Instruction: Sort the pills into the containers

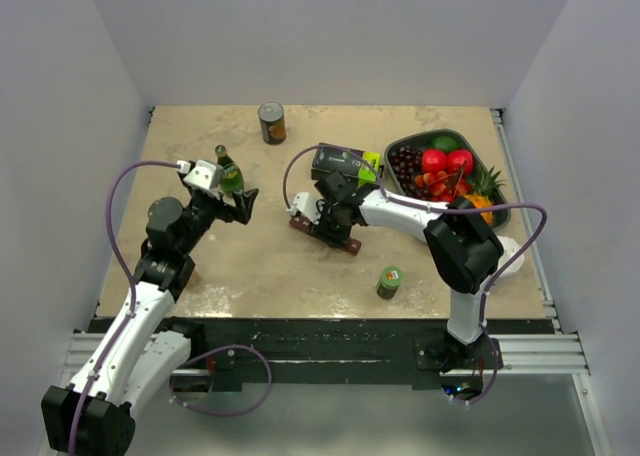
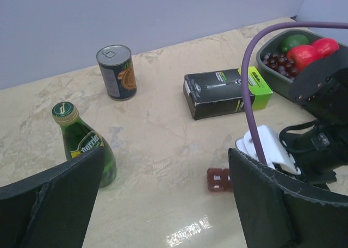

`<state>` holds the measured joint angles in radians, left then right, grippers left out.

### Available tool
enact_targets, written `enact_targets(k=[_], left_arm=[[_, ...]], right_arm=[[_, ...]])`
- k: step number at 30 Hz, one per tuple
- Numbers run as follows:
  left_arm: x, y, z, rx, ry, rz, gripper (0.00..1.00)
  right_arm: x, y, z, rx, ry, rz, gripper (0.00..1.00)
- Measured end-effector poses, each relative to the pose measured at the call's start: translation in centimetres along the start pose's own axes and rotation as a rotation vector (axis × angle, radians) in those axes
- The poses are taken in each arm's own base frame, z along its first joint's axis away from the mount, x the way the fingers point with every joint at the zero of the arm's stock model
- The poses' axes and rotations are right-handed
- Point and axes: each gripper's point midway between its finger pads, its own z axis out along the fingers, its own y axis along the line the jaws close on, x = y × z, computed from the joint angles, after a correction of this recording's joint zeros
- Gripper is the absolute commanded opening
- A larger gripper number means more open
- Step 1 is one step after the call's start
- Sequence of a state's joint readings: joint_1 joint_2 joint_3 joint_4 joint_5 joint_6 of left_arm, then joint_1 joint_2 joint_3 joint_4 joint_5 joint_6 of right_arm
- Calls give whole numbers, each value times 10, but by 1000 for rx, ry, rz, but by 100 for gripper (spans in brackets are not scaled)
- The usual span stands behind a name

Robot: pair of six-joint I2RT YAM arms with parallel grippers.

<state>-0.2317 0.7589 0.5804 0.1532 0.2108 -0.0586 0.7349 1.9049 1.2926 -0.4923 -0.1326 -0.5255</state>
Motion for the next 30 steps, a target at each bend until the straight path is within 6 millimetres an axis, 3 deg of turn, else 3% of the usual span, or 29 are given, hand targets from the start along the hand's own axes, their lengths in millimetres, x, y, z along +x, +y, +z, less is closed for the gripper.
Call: enact_targets(k=[10,13,14,17,22,27,30], left_arm=[[-13,-4,-6,18,-48,29,100],[-14,-6,-6,33,-53,33,100],[-14,-7,-6,38,-53,35,100],[-14,-9,-6,52,-53,39,100],[-14,-15,-7,86,-53,42,100],[-27,-26,-6,146,-108,59,100],[-37,-35,-6,196,-149,73,100]], right_arm=[[-40,77,10,-155,-26,-273,30],[-46,93,10,-198,-26,-320,53],[-47,95,11,-204,-27,-324,72],[-45,94,10,-216,-13,-331,94],[-40,89,-1,-226,0,-349,99],[-41,76,-39,-219,-57,-356,99],[-32,63,-60,-218,-83,-343,99]])
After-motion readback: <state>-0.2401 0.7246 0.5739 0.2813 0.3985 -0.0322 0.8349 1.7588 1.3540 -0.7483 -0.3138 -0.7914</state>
